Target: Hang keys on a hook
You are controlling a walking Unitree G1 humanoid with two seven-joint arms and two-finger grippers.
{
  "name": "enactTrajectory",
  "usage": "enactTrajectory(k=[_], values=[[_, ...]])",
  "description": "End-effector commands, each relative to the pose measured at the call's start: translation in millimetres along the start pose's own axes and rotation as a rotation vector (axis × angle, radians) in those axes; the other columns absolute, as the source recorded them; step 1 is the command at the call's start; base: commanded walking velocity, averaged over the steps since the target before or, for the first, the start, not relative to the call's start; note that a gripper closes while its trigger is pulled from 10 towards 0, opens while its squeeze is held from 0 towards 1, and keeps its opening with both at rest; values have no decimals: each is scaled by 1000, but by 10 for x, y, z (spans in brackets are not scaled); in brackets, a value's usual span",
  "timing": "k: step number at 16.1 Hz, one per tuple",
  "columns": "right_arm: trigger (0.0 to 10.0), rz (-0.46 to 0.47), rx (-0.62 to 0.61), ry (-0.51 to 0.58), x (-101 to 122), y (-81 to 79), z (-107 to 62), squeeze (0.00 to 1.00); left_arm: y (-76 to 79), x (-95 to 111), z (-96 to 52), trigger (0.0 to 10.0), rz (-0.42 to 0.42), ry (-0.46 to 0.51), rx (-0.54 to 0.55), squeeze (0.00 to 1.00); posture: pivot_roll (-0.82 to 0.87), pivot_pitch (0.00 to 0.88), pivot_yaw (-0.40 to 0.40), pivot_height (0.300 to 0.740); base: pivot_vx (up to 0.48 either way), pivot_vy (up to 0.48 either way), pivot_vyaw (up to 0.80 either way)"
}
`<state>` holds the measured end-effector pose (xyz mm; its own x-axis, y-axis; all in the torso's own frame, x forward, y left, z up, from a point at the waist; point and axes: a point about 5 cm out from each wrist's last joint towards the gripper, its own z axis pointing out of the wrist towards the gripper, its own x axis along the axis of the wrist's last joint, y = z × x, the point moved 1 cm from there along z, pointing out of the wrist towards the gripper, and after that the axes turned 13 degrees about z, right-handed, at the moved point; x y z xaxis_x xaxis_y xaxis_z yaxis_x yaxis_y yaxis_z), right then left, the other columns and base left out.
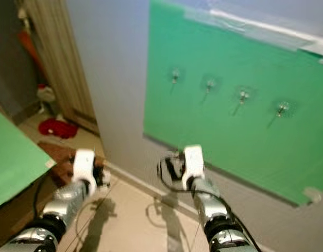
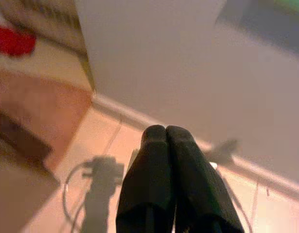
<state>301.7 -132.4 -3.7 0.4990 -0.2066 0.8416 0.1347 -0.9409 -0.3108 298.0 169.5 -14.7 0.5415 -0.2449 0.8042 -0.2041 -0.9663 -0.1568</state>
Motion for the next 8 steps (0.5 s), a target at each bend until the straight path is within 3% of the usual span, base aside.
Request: enactTrajectory(k=[1,3,4,6,7,8], values=[[10000,0,-25,-87,-165,22,-14,0,45,-180,-20,10000,-18,-74,-1,0,-23,0,-1,722,0,0,0],[10000,-14,-48,-226,-466,50,-96,0,129,-435,-78,10000,-35,-167,-25,0,-33,0,2,722,0,0,0],[10000,-7,-66,-277,-603,82,-157,0,158,-586,-125,10000,-84,-227,-24,0,-36,0,4,722,0,0,0],[10000,50,-108,-266,-603,113,-160,0,267,-865,-234,10000,-128,-321,-44,0,-58,0,17,722,0,0,0],[10000,27,-107,-269,-595,116,-156,0,328,-916,-256,10000,-128,-337,-66,0,-60,0,17,722,0,0,0],[10000,18,-112,-282,-618,129,-168,0,355,-930,-262,10000,-187,-343,-60,0,-58,0,16,722,0,0,0]])
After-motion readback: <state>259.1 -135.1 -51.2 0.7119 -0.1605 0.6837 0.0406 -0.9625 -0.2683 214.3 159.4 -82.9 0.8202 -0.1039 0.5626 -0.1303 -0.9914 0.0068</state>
